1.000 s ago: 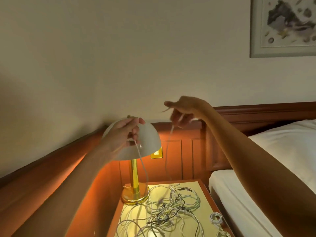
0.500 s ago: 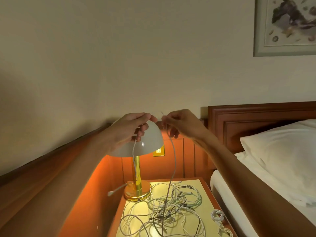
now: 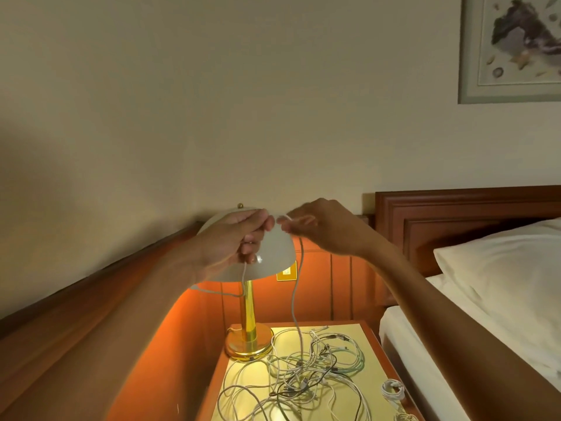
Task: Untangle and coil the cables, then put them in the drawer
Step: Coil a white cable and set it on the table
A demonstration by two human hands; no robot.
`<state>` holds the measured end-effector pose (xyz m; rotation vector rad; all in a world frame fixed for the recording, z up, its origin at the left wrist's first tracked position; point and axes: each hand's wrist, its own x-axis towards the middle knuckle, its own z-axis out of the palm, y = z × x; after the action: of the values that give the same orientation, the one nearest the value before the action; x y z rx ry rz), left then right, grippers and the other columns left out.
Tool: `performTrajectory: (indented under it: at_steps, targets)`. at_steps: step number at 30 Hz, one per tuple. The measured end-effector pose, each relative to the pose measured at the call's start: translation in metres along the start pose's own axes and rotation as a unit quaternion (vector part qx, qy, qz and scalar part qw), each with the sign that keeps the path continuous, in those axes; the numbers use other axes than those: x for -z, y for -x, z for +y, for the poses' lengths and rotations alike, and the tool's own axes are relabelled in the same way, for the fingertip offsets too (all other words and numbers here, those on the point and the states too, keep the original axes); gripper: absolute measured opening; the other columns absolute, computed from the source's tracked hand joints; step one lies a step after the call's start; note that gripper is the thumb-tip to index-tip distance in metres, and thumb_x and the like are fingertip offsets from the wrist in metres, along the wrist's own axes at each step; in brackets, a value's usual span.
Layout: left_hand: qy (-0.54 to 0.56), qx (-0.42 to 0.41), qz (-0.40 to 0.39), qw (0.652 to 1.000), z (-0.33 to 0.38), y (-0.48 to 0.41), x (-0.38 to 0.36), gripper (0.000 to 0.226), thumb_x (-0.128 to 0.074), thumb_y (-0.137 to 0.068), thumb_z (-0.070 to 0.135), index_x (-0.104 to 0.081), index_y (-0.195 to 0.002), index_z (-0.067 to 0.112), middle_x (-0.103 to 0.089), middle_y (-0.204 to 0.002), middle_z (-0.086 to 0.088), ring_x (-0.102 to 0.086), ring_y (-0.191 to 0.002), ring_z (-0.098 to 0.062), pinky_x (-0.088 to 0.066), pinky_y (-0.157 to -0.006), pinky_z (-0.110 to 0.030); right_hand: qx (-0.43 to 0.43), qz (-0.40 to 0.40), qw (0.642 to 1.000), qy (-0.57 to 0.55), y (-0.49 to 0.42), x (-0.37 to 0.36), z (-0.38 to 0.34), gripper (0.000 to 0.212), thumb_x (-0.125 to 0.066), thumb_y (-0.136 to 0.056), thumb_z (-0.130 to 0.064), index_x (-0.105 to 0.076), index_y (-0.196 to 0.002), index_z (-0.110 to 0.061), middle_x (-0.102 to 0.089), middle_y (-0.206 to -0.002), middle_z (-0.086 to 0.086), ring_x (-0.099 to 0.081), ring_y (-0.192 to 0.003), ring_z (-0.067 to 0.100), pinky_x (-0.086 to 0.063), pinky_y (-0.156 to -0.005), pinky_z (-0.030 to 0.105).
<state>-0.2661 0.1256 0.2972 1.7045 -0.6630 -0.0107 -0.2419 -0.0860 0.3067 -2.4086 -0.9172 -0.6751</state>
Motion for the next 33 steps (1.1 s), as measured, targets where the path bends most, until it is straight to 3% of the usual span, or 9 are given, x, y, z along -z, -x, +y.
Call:
performTrajectory:
  at_steps: [5,9,12,16,20,25,28,31,33]
  targets:
    - [-0.004,0.013,-0.019,1.000,-0.008,0.000,0.001,0.031,-0.043,-0.101,0.037,-0.063,-0.097,0.015,-0.039,-0.063,0.003,-0.047,-0.057,-0.012,-0.048,-0.060,-0.026,-0.044,0.045,0.991,-0.116,0.003,0.006,0.005,0.027,-0.053,-0.103,-0.018,-0.074,-0.090,-0.008,-0.074,-0.072,0.003,-0.072,-0.064,0.017,-0.056,-0.066,0.027]
    - [-0.186,0.044,-0.072,0.979,-0.030,0.012,0.012,0.034,-0.040,-0.102,0.036,-0.064,-0.089,0.015,-0.044,-0.066,0.000,-0.062,-0.071,-0.020,-0.047,-0.084,-0.038,-0.137,0.168,0.974,-0.063,0.004,0.015,0.029,0.027,-0.055,-0.101,-0.022,-0.076,-0.091,-0.010,-0.074,-0.067,0.000,-0.071,-0.061,0.013,-0.059,-0.074,0.036]
    - [-0.173,0.038,-0.062,0.982,-0.041,0.018,0.015,0.033,-0.037,-0.103,0.036,-0.059,-0.088,0.015,-0.036,-0.061,0.006,-0.051,-0.060,-0.016,-0.049,-0.074,-0.034,-0.154,0.122,0.980,-0.006,0.013,0.014,0.042,0.021,-0.065,-0.096,-0.028,-0.072,-0.113,-0.018,-0.076,-0.084,-0.002,-0.072,-0.072,0.012,-0.057,-0.087,0.040]
    - [-0.125,0.018,-0.039,0.991,-0.036,0.016,0.006,0.032,-0.037,-0.104,0.035,-0.053,-0.087,0.013,-0.030,-0.061,0.007,-0.033,-0.053,-0.009,-0.048,-0.066,-0.025,-0.008,0.022,0.997,0.070,0.024,-0.005,0.031,0.070,-0.074,-0.086,-0.036,-0.043,-0.148,-0.031,-0.057,-0.141,-0.002,-0.054,-0.125,0.013,-0.043,-0.107,0.035]
    - [-0.073,0.037,-0.045,0.996,-0.034,0.009,-0.004,0.029,-0.041,-0.104,0.034,-0.058,-0.091,0.014,-0.035,-0.061,0.004,-0.040,-0.055,-0.011,-0.051,-0.067,-0.025,0.059,-0.011,0.998,-0.011,0.022,-0.027,0.023,0.021,-0.067,-0.094,-0.024,-0.074,-0.112,-0.017,-0.076,-0.107,-0.003,-0.070,-0.093,0.001,-0.052,-0.081,0.012]
    - [-0.084,0.054,-0.077,0.992,-0.053,0.010,0.004,0.036,-0.042,-0.101,0.039,-0.068,-0.100,0.014,-0.054,-0.069,-0.003,-0.065,-0.079,-0.025,-0.048,-0.082,-0.031,-0.019,0.138,0.990,-0.032,0.020,-0.018,0.036,0.016,-0.060,-0.098,-0.022,-0.075,-0.093,-0.019,-0.071,-0.076,-0.013,-0.068,-0.064,0.000,-0.054,-0.066,0.020]
    - [-0.080,0.047,-0.079,0.993,-0.063,0.013,0.007,0.030,-0.042,-0.103,0.033,-0.066,-0.098,0.015,-0.050,-0.069,-0.004,-0.064,-0.081,-0.028,-0.046,-0.087,-0.039,-0.042,0.104,0.993,0.026,0.022,-0.021,0.042,0.016,-0.064,-0.096,-0.022,-0.073,-0.108,-0.017,-0.072,-0.093,-0.008,-0.062,-0.069,-0.005,-0.057,-0.080,0.032]
    - [-0.056,0.043,-0.078,0.994,-0.064,0.013,-0.001,0.030,-0.041,-0.103,0.032,-0.065,-0.097,0.015,-0.050,-0.068,-0.003,-0.063,-0.079,-0.028,-0.049,-0.084,-0.039,-0.003,0.019,0.998,0.065,0.026,-0.038,0.042,0.049,-0.070,-0.091,-0.031,-0.056,-0.138,-0.026,-0.062,-0.133,-0.003,-0.058,-0.108,0.006,-0.043,-0.094,0.022]
    - [-0.028,0.047,-0.074,0.996,-0.066,0.012,-0.006,0.029,-0.042,-0.102,0.033,-0.064,-0.097,0.015,-0.051,-0.068,-0.002,-0.063,-0.079,-0.026,-0.052,-0.085,-0.037,0.041,-0.013,0.998,0.035,0.026,-0.047,0.039,0.042,-0.068,-0.093,-0.029,-0.060,-0.135,-0.026,-0.064,-0.133,-0.006,-0.058,-0.112,0.003,-0.040,-0.089,0.011]
